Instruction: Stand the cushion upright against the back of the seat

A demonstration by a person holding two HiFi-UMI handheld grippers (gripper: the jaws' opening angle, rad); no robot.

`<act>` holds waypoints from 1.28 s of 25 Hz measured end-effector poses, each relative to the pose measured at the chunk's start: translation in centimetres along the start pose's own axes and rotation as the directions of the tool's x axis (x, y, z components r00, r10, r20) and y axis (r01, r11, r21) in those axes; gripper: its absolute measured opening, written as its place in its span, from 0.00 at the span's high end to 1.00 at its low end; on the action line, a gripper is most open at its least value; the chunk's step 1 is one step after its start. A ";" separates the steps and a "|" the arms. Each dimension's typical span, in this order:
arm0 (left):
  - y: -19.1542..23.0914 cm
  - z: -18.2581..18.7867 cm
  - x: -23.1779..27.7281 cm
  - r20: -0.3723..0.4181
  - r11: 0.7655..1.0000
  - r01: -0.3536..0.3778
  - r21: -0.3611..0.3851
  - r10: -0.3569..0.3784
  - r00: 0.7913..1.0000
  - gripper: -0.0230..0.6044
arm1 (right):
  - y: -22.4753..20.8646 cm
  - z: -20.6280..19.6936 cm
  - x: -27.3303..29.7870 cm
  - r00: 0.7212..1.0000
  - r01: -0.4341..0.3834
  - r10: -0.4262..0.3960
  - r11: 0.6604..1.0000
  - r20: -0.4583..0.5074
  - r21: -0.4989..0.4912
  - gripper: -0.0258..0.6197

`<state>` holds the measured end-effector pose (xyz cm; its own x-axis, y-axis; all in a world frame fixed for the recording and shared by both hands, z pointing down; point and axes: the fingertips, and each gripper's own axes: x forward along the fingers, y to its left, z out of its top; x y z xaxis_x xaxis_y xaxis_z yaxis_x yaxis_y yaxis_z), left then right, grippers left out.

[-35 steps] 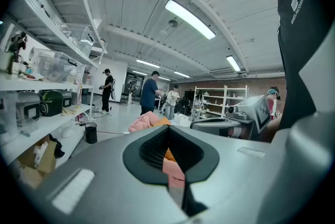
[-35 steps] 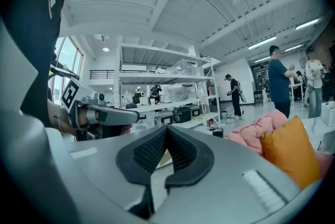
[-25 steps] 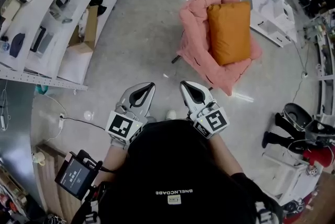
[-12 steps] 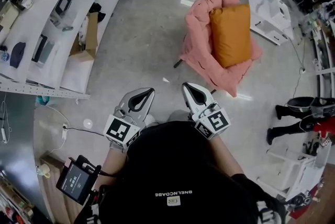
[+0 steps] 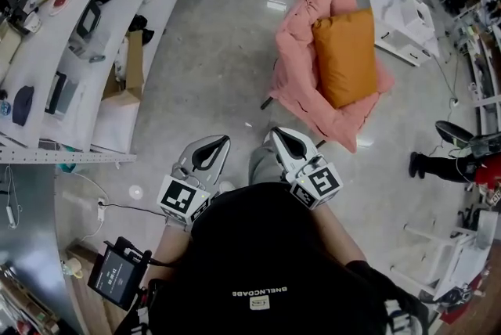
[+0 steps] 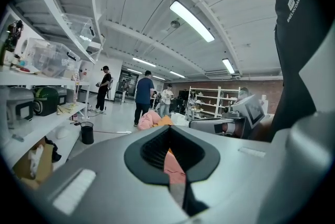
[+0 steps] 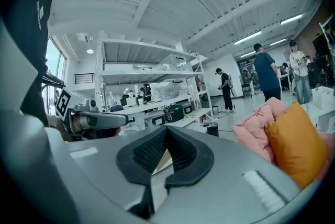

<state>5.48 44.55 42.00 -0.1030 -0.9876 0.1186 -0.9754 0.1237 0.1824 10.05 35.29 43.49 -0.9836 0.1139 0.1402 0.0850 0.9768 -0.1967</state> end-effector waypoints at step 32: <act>2.5 5.1 38.5 -0.122 0.984 0.175 0.044 -0.168 0.978 0.86 | -35.9 8.1 1.6 0.987 0.151 -0.156 0.984 0.043 0.100 0.96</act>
<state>-1.95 6.40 42.07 0.0870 -0.9750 0.2044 -0.9861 -0.0551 0.1569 4.17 -1.03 42.92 -0.9908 -0.0475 0.1269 -0.0805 0.9596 -0.2694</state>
